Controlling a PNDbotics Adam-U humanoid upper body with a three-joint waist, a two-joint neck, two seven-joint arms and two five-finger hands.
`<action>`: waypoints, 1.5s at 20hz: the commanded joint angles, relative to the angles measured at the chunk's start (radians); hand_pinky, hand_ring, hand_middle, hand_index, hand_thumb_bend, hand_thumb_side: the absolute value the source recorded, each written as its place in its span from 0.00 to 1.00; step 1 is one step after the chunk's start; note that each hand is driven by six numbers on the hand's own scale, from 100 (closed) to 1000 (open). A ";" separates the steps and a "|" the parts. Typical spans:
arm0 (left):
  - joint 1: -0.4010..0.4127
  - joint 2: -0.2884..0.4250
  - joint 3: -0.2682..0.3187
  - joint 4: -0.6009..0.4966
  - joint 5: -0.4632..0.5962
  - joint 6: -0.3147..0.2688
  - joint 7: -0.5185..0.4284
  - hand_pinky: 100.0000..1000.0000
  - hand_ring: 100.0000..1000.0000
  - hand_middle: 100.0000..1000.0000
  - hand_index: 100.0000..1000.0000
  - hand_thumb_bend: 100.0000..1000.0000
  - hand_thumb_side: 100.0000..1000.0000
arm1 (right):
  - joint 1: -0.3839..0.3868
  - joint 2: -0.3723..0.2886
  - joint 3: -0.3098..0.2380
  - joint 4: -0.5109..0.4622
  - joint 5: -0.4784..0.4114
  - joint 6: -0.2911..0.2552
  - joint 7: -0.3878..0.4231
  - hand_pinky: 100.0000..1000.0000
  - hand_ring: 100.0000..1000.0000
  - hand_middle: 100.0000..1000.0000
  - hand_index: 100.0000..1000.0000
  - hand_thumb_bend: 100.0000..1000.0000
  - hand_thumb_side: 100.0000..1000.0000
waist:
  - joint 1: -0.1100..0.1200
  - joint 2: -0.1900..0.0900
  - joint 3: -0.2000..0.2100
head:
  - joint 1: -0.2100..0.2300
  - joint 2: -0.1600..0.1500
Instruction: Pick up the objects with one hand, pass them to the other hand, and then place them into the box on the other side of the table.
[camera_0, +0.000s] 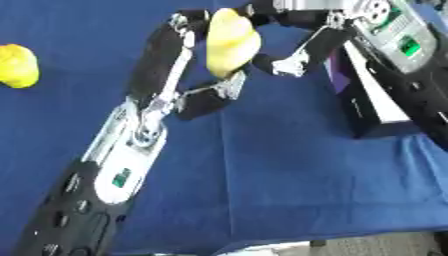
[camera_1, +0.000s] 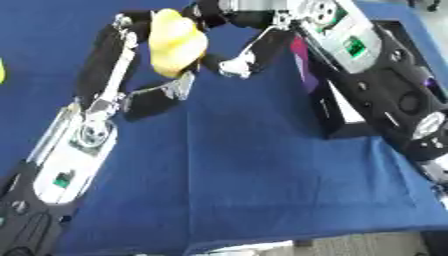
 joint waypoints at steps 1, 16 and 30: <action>-0.037 -0.067 -0.036 -0.008 -0.019 -0.005 -0.013 0.70 0.50 0.44 0.54 0.00 0.16 | -0.013 0.032 0.051 -0.063 -0.022 -0.028 0.044 0.80 1.00 0.51 0.76 0.00 0.23 | -0.008 -0.007 -0.004 | -0.004 -0.001; -0.029 -0.074 -0.035 0.038 -0.090 -0.005 -0.036 0.69 0.50 0.45 0.55 0.00 0.07 | -0.012 0.036 0.025 -0.054 -0.005 0.001 0.044 0.78 1.00 0.50 0.65 0.00 0.12 | -0.008 -0.006 -0.004 | -0.005 -0.001; -0.017 -0.082 -0.027 0.085 -0.140 0.015 0.007 0.69 0.50 0.45 0.57 0.06 0.21 | -0.008 0.032 0.022 -0.060 -0.024 0.124 0.044 0.72 1.00 0.45 0.54 0.00 0.24 | -0.004 -0.004 -0.010 | -0.005 -0.001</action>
